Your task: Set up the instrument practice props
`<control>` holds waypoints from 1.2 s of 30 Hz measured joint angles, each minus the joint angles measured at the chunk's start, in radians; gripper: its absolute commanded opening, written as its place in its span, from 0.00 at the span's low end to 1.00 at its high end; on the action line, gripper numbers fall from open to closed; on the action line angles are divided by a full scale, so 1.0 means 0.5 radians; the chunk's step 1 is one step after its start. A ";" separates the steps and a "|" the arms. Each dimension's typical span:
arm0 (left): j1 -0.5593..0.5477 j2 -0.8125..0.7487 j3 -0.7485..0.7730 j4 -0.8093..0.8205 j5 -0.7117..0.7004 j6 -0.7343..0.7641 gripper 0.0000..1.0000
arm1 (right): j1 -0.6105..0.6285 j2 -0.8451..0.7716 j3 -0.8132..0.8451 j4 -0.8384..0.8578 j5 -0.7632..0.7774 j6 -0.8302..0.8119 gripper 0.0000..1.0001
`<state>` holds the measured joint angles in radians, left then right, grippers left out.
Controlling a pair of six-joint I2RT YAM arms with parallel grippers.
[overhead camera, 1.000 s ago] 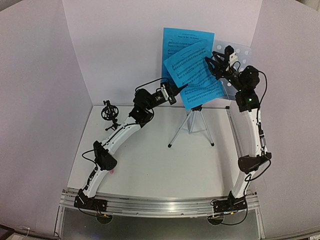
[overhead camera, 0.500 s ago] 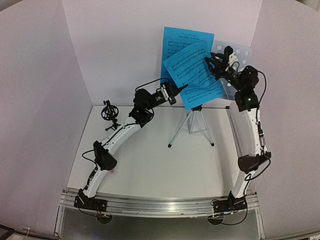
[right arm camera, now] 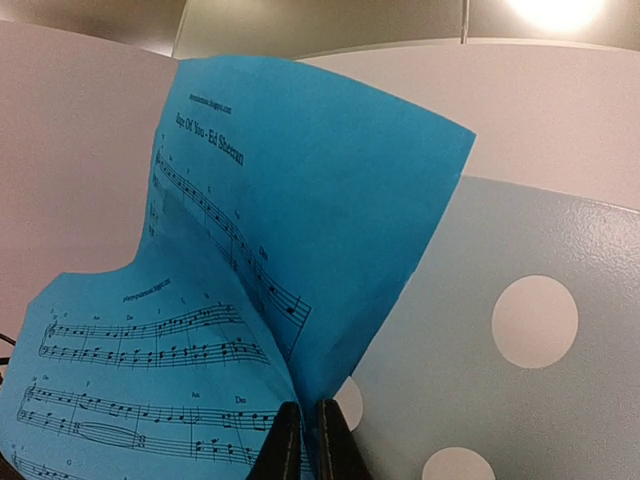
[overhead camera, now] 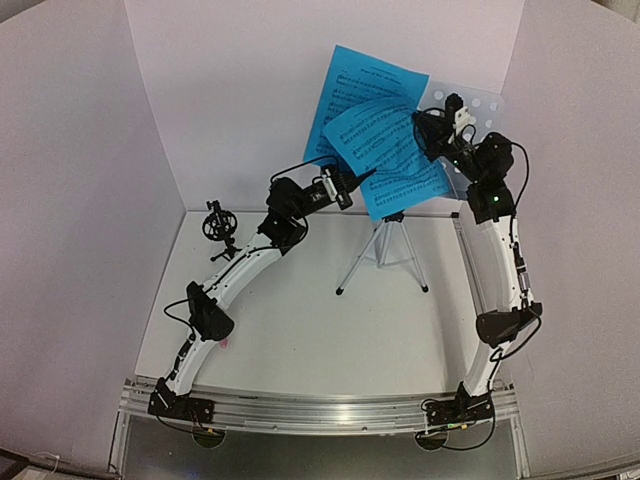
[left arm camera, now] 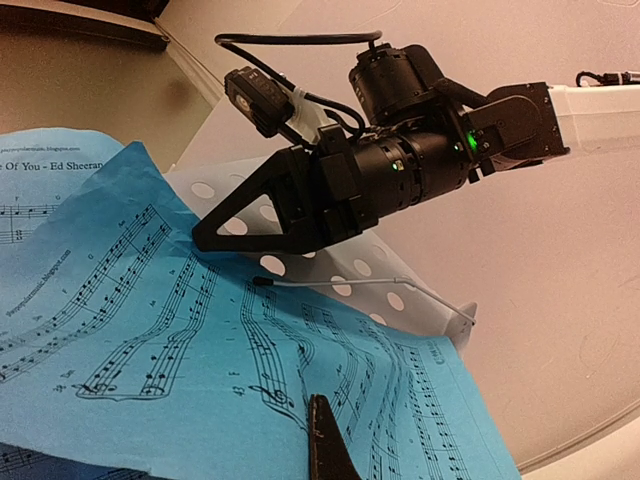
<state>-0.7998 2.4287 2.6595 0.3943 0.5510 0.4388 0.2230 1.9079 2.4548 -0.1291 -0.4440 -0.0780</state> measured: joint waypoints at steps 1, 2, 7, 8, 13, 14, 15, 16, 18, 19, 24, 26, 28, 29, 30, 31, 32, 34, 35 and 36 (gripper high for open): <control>0.000 0.000 0.000 0.000 0.000 -0.001 0.00 | 0.000 -0.004 -0.008 0.002 0.005 -0.001 0.04; 0.000 0.000 0.000 0.000 0.000 -0.002 0.00 | 0.001 -0.009 -0.017 0.003 0.009 -0.001 0.03; 0.000 0.000 -0.006 0.002 0.000 -0.003 0.00 | 0.001 -0.031 -0.046 0.003 0.032 -0.003 0.00; 0.000 0.000 -0.009 0.001 0.000 -0.003 0.00 | 0.001 -0.035 -0.050 0.003 0.037 -0.003 0.00; 0.000 0.000 -0.015 0.005 -0.001 -0.004 0.00 | 0.001 -0.068 -0.092 0.004 0.078 -0.006 0.00; 0.000 0.000 -0.022 0.011 -0.001 -0.004 0.00 | 0.001 -0.075 -0.100 0.004 0.089 -0.007 0.00; 0.000 0.000 -0.031 0.015 -0.001 -0.004 0.02 | 0.001 -0.082 -0.106 0.004 0.101 -0.009 0.00; 0.000 0.000 -0.038 0.018 -0.001 -0.004 0.07 | 0.001 -0.088 -0.112 0.004 0.113 -0.010 0.00; 0.000 0.000 -0.055 0.019 -0.002 -0.014 0.15 | 0.001 -0.098 -0.117 0.002 0.145 -0.016 0.00; 0.000 0.000 -0.065 0.023 -0.002 -0.023 0.18 | 0.001 -0.104 -0.121 0.002 0.162 -0.017 0.00; 0.000 -0.011 -0.148 0.052 -0.002 -0.039 0.24 | 0.001 -0.164 -0.170 0.004 0.270 -0.040 0.00; 0.000 -0.016 -0.171 0.052 -0.002 -0.037 0.26 | 0.001 -0.195 -0.202 0.005 0.309 -0.053 0.00; 0.000 -0.023 -0.184 0.052 -0.003 -0.037 0.28 | 0.001 -0.229 -0.240 0.007 0.364 -0.061 0.00; 0.000 -0.033 -0.195 0.051 -0.003 -0.038 0.28 | 0.001 -0.244 -0.258 0.009 0.395 -0.064 0.00; 0.000 -0.045 -0.208 0.050 -0.003 -0.039 0.29 | 0.001 -0.259 -0.277 0.012 0.424 -0.068 0.00; 0.000 -0.059 -0.224 0.051 -0.002 -0.039 0.29 | 0.001 -0.273 -0.295 0.014 0.451 -0.073 0.00; 0.000 -0.077 -0.242 0.051 -0.002 -0.039 0.30 | 0.001 -0.288 -0.312 0.014 0.475 -0.076 0.00; 0.000 -0.106 -0.272 0.053 -0.004 -0.037 0.34 | 0.001 -0.308 -0.337 0.014 0.503 -0.076 0.00; 0.000 -0.118 -0.283 0.051 -0.004 -0.038 0.36 | 0.001 -0.314 -0.343 0.016 0.509 -0.076 0.00; 0.000 -0.132 -0.294 0.052 -0.004 -0.039 0.40 | 0.001 -0.318 -0.347 0.017 0.513 -0.075 0.00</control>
<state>-0.7998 2.3628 2.5123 0.4201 0.5489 0.4195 0.2234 1.7488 2.2812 -0.1205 -0.1875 -0.1155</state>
